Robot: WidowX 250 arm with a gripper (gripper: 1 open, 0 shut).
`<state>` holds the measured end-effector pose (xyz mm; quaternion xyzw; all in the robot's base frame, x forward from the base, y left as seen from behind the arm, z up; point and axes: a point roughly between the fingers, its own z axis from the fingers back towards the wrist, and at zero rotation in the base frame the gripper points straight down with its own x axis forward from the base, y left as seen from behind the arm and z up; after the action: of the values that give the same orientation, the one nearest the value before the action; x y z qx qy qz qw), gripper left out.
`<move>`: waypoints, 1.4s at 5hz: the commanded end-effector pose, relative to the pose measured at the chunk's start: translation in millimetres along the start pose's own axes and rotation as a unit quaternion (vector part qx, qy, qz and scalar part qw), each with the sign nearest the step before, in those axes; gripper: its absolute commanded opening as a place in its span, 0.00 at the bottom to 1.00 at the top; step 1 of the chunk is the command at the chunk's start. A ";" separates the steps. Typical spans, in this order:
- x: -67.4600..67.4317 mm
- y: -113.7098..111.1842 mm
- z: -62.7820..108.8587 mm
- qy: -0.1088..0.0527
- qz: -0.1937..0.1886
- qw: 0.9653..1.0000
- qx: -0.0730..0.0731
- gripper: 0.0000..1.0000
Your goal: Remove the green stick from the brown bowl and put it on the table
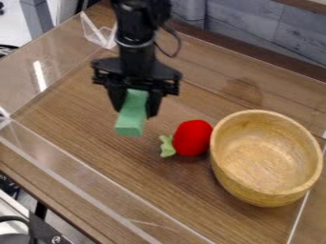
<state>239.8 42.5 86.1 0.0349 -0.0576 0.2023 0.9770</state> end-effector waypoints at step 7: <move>3.6 19.3 -34.3 -0.001 0.124 0.992 0.038 1.00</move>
<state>231.2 62.2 43.0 0.0690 -0.0326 0.3220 0.9436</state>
